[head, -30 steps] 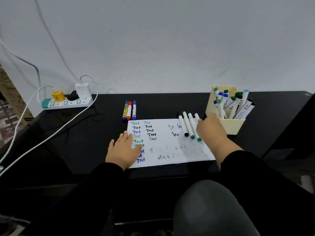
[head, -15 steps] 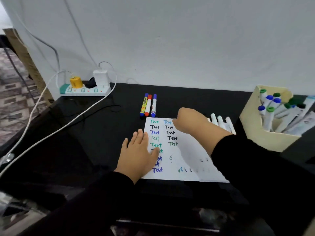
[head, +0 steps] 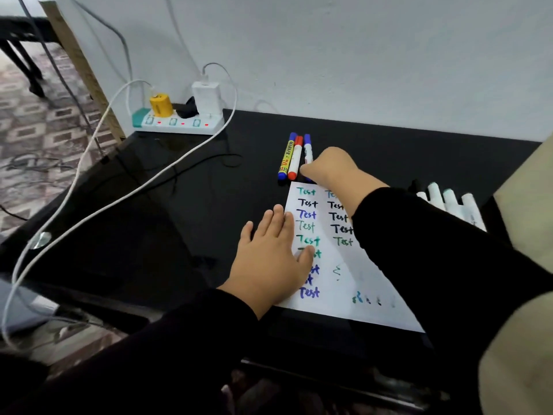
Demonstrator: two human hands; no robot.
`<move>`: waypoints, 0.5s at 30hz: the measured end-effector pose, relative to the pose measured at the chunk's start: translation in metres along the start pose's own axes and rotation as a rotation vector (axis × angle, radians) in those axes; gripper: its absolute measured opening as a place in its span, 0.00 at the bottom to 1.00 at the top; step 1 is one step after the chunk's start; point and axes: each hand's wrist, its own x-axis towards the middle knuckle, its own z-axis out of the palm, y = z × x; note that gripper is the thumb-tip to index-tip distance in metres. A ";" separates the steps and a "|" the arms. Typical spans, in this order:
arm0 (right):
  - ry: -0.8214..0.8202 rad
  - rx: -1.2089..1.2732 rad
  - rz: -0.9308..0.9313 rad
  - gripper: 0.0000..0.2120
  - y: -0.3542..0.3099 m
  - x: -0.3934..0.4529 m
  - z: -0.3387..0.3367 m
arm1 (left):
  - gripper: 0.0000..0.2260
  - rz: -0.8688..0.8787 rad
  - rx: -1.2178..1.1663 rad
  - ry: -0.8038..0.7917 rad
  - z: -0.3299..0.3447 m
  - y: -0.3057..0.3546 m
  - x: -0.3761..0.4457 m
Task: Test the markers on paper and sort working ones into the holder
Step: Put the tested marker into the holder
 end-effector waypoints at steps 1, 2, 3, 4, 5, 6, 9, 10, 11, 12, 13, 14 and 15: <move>0.005 0.054 0.017 0.10 0.003 0.000 -0.001 | 0.30 -0.003 0.001 -0.007 0.000 0.000 0.000; 0.009 0.113 0.034 0.10 0.007 -0.001 -0.003 | 0.30 -0.005 0.002 -0.013 -0.001 0.000 0.000; 0.018 0.174 0.049 0.10 0.011 -0.003 -0.006 | 0.30 -0.005 0.000 -0.016 -0.001 0.000 -0.001; 0.021 0.237 0.069 0.11 0.014 -0.006 -0.008 | 0.30 -0.004 -0.001 -0.019 -0.002 0.000 -0.001; 0.020 0.296 0.090 0.11 0.019 -0.010 -0.011 | 0.30 -0.003 -0.002 -0.021 -0.002 0.000 -0.002; 0.017 0.357 0.109 0.11 0.023 -0.015 -0.014 | 0.30 0.001 -0.005 -0.020 -0.002 0.000 -0.002; 0.007 0.511 0.122 0.09 0.039 -0.033 -0.025 | 0.31 0.004 -0.011 -0.023 -0.004 0.001 -0.002; 0.019 0.551 0.108 0.08 0.044 -0.039 -0.029 | 0.31 0.004 -0.008 -0.025 -0.004 0.001 -0.002; 0.043 0.600 0.090 0.07 0.050 -0.046 -0.033 | 0.31 0.005 -0.005 -0.022 -0.005 0.001 -0.002; 0.069 0.663 0.073 0.04 0.055 -0.054 -0.036 | 0.31 0.006 -0.007 -0.021 -0.005 0.001 -0.003; 0.095 0.734 0.064 0.03 0.061 -0.064 -0.040 | 0.31 0.005 -0.012 -0.020 -0.006 0.001 -0.003; 0.117 0.808 0.058 0.04 0.066 -0.072 -0.042 | 0.31 0.003 -0.019 -0.018 -0.006 0.002 -0.003; 0.134 0.874 0.055 0.05 0.071 -0.079 -0.044 | 0.31 0.000 -0.029 -0.013 -0.006 0.001 -0.003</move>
